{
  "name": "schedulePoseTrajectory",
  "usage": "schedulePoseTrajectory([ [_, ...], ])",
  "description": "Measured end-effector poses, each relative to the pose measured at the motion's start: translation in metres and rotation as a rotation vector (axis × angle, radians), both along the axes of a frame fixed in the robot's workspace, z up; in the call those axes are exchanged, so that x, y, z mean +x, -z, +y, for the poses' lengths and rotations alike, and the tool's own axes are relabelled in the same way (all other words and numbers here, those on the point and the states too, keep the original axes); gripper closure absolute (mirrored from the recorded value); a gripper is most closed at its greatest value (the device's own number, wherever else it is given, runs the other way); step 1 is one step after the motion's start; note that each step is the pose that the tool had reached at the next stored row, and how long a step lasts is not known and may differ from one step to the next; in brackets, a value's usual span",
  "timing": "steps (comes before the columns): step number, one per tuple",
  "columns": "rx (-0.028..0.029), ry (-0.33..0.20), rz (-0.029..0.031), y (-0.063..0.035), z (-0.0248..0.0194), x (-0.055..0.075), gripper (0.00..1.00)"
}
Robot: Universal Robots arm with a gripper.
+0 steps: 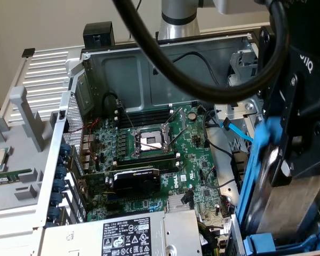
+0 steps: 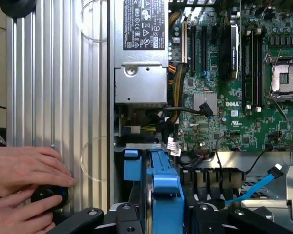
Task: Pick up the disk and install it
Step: 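Insert the disk into the insertion slot, then insert the first disk wire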
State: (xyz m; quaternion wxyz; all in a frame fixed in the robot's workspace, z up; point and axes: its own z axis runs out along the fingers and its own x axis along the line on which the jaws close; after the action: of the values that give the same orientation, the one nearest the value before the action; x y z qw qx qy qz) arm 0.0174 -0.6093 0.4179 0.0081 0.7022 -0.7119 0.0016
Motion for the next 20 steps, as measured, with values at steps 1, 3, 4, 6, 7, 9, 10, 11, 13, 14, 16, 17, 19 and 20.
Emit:
schedulePoseTrajectory([
  [1,0.0,0.0,0.0,0.0,0.0,0.0,0.55],
  [3,0.0,0.0,0.0,0.0,0.0,0.0,0.49],
  [4,0.0,0.0,0.0001,0.0,0.0,0.0,0.49],
  [6,0.0,0.0,0.0,0.0,0.0,0.0,0.49],
  [7,0.0,0.0,0.0,0.0,0.0,0.0,0.49],
  [9,0.0001,0.0,0.0,0.0,0.0,0.0005,0.49],
  [10,0.0001,0.0,0.0,0.0,0.0,0.0013,0.49],
  [11,0.0001,0.0,0.0,0.0,0.0,0.0023,0.49],
  [13,0.0001,0.0,0.0001,0.0,0.0001,0.0034,0.49],
  [14,0.0001,0.0,0.0002,0.0,0.0001,0.0034,0.49],
  [16,0.0001,0.0,0.0007,0.0,0.0001,0.0034,0.49],
  [17,-0.0001,0.0,0.0017,0.0,0.0001,0.0034,0.49],
  [19,-0.0001,0.0,0.0027,-0.0001,0.0001,0.0035,0.49],
  [20,0.0,0.0,0.0029,0.0,0.0001,0.0035,0.49],
])
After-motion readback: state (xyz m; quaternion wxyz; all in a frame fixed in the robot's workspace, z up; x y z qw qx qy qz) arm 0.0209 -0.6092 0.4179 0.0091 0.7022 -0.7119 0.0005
